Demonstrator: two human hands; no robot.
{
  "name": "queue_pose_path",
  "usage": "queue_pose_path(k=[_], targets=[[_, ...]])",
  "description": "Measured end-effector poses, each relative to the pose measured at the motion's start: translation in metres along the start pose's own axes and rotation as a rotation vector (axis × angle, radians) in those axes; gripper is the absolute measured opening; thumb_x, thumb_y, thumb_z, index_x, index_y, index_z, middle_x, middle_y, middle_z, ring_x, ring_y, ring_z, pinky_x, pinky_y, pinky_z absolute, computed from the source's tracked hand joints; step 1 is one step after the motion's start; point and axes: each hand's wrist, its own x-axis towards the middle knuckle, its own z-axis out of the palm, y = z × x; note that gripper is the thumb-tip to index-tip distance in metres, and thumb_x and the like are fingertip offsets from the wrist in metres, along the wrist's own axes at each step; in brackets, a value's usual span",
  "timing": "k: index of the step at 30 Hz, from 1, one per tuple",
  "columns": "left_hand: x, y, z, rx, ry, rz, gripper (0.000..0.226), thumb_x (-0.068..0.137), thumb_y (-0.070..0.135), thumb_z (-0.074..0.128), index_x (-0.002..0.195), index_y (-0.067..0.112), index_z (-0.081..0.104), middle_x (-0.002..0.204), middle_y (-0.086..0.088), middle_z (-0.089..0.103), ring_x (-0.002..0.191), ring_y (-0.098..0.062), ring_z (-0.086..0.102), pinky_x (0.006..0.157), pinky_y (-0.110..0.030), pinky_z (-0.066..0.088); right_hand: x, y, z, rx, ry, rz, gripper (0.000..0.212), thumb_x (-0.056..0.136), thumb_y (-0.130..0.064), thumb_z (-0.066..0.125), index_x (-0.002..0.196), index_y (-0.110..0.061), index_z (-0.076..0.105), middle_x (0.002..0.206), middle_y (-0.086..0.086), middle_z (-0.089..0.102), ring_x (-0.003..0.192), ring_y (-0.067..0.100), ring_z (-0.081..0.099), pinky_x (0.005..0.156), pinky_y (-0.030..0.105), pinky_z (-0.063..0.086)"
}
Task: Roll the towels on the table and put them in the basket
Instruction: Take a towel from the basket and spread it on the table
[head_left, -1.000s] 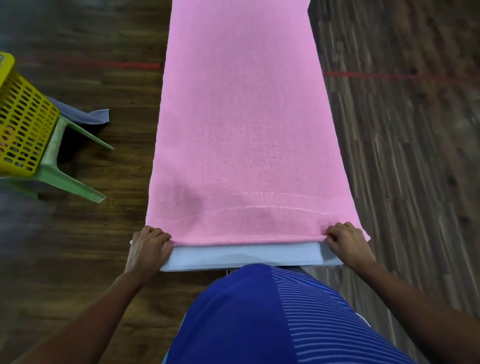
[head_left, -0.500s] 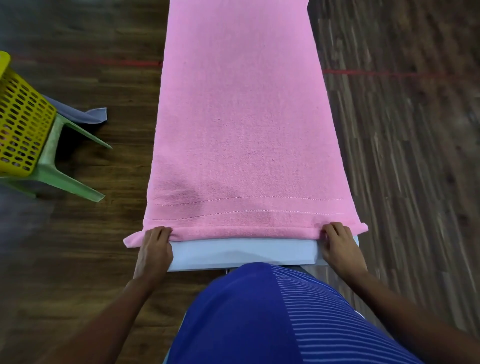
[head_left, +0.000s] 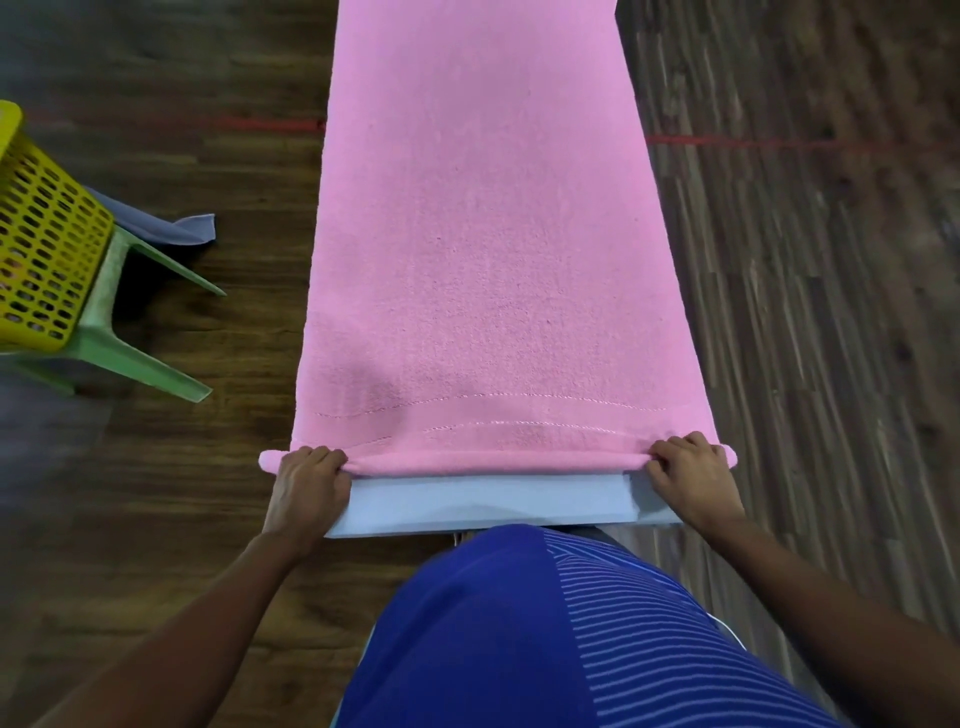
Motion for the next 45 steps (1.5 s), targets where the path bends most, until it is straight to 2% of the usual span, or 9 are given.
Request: queue_pose_path(k=[4, 7, 10, 16, 25, 29, 34, 39, 45], targets=[[0.011, 0.007, -0.006, -0.022, -0.037, -0.142, 0.011, 0.089, 0.013, 0.049, 0.095, 0.013, 0.058, 0.08, -0.006, 0.062, 0.078, -0.025, 0.056, 0.097, -0.052, 0.037, 0.011, 0.001, -0.005, 0.004, -0.034, 0.084, 0.018, 0.089, -0.024, 0.054, 0.095, -0.014, 0.068, 0.092, 0.009, 0.066, 0.089, 0.03, 0.052, 0.081, 0.043, 0.034], [0.013, 0.006, -0.005, 0.074, 0.093, -0.189, 0.015, 0.083, 0.007, 0.061, 0.097, 0.007, 0.056, 0.095, -0.016, 0.056, 0.091, -0.035, 0.05, 0.085, -0.053, 0.038, 0.018, -0.001, -0.007, 0.037, 0.084, 0.09, 0.014, 0.081, -0.01, 0.068, 0.093, -0.006, 0.063, 0.089, 0.018, 0.058, 0.082, 0.038, 0.052, 0.071, 0.048, 0.042], [0.012, 0.007, 0.0, -0.01, 0.129, -0.096, 0.016, 0.079, -0.008, 0.061, 0.092, 0.002, 0.061, 0.089, -0.016, 0.058, 0.081, -0.033, 0.049, 0.07, -0.05, 0.046, 0.016, -0.002, -0.004, 0.157, 0.089, 0.016, 0.01, 0.08, 0.006, 0.062, 0.088, -0.001, 0.061, 0.083, 0.016, 0.055, 0.074, 0.038, 0.053, 0.06, 0.042, 0.044], [-0.001, 0.007, 0.014, -0.017, 0.013, -0.06, 0.042, 0.075, -0.008, 0.066, 0.116, -0.006, 0.061, 0.111, -0.022, 0.063, 0.102, -0.038, 0.057, 0.084, -0.053, 0.051, -0.002, -0.005, 0.013, 0.095, 0.121, -0.106, 0.031, 0.077, 0.0, 0.069, 0.106, -0.004, 0.059, 0.105, 0.012, 0.062, 0.088, 0.03, 0.052, 0.078, 0.044, 0.047], [0.017, 0.013, -0.017, 0.105, -0.082, -0.078, 0.023, 0.082, 0.019, 0.05, 0.076, 0.01, 0.069, 0.071, -0.007, 0.066, 0.07, -0.028, 0.057, 0.082, -0.049, 0.044, 0.021, 0.002, -0.007, -0.012, -0.031, -0.034, 0.024, 0.092, -0.022, 0.048, 0.097, -0.018, 0.071, 0.092, 0.003, 0.071, 0.093, 0.027, 0.054, 0.083, 0.041, 0.032], [0.02, 0.01, -0.01, 0.049, 0.008, -0.177, 0.012, 0.088, 0.017, 0.056, 0.097, 0.013, 0.063, 0.089, -0.007, 0.063, 0.089, -0.03, 0.058, 0.096, -0.054, 0.031, 0.028, -0.004, -0.012, -0.06, -0.041, 0.028, 0.021, 0.092, -0.023, 0.052, 0.107, -0.02, 0.067, 0.099, 0.006, 0.067, 0.096, 0.028, 0.053, 0.086, 0.044, 0.031], [0.022, 0.013, -0.005, -0.048, 0.102, -0.088, 0.015, 0.082, -0.004, 0.063, 0.095, 0.002, 0.062, 0.09, -0.016, 0.06, 0.082, -0.033, 0.051, 0.072, -0.051, 0.046, 0.029, -0.01, -0.009, 0.127, 0.007, 0.01, 0.012, 0.082, 0.001, 0.06, 0.094, -0.003, 0.061, 0.089, 0.015, 0.058, 0.078, 0.034, 0.052, 0.067, 0.042, 0.043], [0.012, 0.008, 0.009, -0.02, 0.0, 0.011, 0.044, 0.07, -0.009, 0.067, 0.114, -0.006, 0.062, 0.109, -0.022, 0.062, 0.099, -0.038, 0.055, 0.083, -0.052, 0.051, 0.014, -0.015, 0.008, 0.032, 0.013, -0.095, 0.032, 0.069, -0.008, 0.072, 0.098, -0.006, 0.059, 0.097, 0.012, 0.061, 0.081, 0.029, 0.052, 0.073, 0.043, 0.048], [0.022, 0.01, -0.001, 0.028, -0.004, -0.008, 0.022, 0.077, 0.005, 0.062, 0.097, 0.002, 0.07, 0.094, -0.014, 0.068, 0.09, -0.033, 0.06, 0.083, -0.049, 0.049, 0.017, -0.017, 0.002, 0.039, 0.101, -0.046, 0.021, 0.084, -0.018, 0.052, 0.099, -0.012, 0.065, 0.094, 0.005, 0.067, 0.084, 0.03, 0.057, 0.074, 0.041, 0.043]])
